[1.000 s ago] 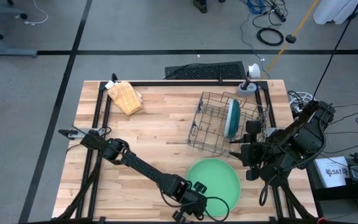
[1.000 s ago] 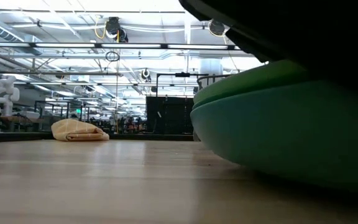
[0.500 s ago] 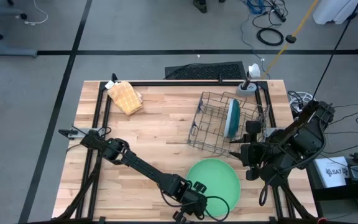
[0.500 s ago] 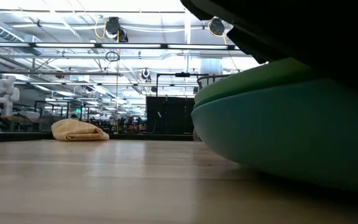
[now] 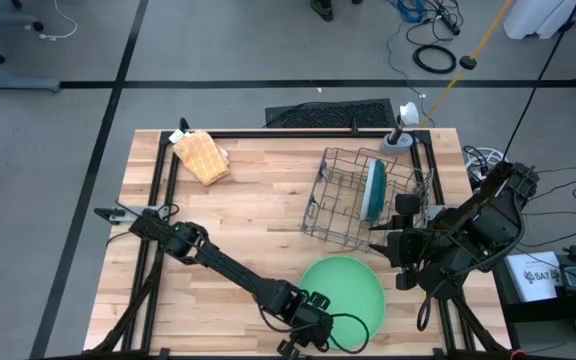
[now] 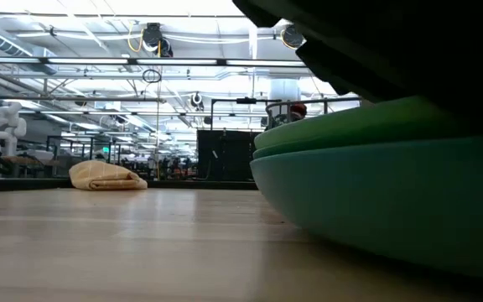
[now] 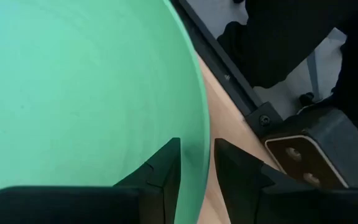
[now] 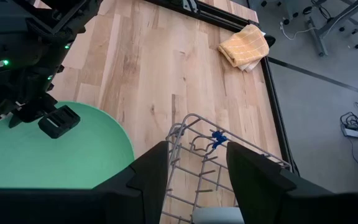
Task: Sort dishes
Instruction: Put the light green plate in the dish rack
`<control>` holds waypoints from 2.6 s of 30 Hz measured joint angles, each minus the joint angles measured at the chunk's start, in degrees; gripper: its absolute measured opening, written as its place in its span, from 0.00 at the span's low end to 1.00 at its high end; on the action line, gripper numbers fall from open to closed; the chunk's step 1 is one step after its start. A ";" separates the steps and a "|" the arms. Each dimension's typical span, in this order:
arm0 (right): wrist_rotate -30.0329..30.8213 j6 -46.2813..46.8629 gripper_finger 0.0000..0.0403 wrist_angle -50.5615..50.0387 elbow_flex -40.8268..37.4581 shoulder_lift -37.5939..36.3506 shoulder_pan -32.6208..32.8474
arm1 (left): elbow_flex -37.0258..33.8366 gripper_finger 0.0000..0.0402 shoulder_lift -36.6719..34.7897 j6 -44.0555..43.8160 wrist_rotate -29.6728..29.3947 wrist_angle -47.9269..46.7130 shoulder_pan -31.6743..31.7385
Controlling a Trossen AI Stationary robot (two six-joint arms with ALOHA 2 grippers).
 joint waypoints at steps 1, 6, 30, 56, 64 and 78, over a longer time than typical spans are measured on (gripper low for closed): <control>0.00 0.00 0.39 0.00 0.00 0.01 0.00 | 0.00 0.26 0.00 0.00 -0.08 -0.27 0.00; 0.00 0.00 0.39 0.00 0.00 0.01 0.00 | 0.00 0.15 -0.02 0.28 -0.27 -0.32 -0.02; -0.02 0.00 0.39 -0.26 0.02 0.01 0.00 | -0.01 0.03 -3.17 3.19 0.85 -1.00 0.48; 0.00 0.14 0.39 -0.50 0.02 0.01 0.00 | -1.25 0.08 -3.54 2.71 0.82 1.02 0.90; 0.00 0.22 0.39 -0.48 0.02 0.01 0.00 | -1.22 0.03 -3.54 3.41 1.39 1.88 0.90; -0.02 0.17 0.39 -0.56 0.02 0.01 0.02 | 1.04 0.02 -3.78 6.91 -0.90 2.23 -0.07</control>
